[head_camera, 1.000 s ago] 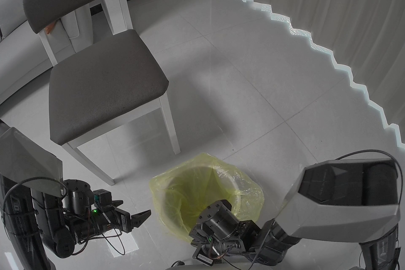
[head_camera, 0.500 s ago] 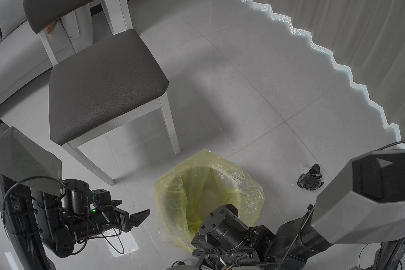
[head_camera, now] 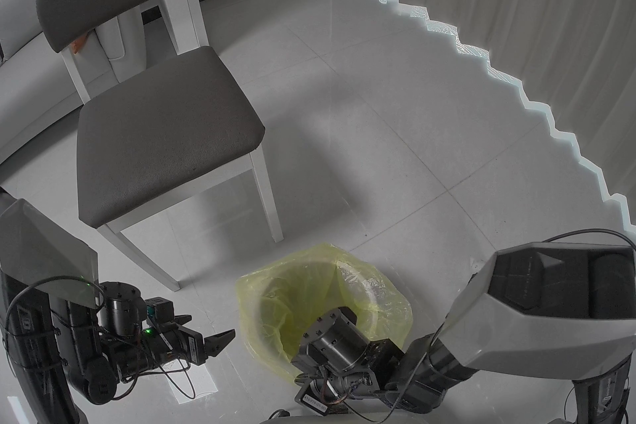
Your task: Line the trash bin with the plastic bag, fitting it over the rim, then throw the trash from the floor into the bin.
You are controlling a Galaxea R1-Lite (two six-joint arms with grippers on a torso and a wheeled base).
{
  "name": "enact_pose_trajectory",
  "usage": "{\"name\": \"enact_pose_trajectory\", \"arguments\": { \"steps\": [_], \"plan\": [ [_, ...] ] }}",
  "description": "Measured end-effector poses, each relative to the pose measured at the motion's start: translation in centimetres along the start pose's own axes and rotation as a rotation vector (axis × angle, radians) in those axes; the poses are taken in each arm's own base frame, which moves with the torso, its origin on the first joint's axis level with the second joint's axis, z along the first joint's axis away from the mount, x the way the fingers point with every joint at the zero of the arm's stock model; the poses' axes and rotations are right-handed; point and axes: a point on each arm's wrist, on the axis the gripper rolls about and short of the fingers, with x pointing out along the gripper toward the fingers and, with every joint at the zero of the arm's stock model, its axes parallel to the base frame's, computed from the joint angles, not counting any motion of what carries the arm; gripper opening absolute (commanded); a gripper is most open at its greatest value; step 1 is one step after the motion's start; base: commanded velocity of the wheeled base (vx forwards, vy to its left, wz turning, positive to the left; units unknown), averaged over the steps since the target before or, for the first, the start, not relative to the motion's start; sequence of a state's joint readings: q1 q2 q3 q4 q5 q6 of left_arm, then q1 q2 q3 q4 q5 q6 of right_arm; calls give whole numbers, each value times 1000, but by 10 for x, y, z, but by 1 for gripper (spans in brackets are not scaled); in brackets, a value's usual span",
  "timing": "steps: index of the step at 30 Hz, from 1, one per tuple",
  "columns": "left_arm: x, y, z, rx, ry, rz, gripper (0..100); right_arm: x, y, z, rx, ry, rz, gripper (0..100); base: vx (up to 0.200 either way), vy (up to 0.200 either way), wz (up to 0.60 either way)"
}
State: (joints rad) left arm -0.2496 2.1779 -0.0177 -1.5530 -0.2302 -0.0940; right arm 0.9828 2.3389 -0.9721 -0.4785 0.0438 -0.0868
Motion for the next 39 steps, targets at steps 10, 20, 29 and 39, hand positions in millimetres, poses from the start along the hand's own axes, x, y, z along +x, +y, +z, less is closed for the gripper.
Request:
{"name": "enact_pose_trajectory", "arguments": {
  "steps": [10,20,29,39],
  "plan": [
    [8,0,1,0,-5,-5,100,14,-15,-4,32,11,-26,100,0,0,0],
    [18,1,9,-6,-45,-7,100,-34,-10,13,27,-67,-27,100,0,0,0],
    [47,10,19,7,-102,2,100,-75,-56,14,99,-98,-145,100,0,0,0],
    [80,28,32,8,-152,22,100,-84,-147,-14,172,-43,-328,100,0,0,0]
  ]
}}
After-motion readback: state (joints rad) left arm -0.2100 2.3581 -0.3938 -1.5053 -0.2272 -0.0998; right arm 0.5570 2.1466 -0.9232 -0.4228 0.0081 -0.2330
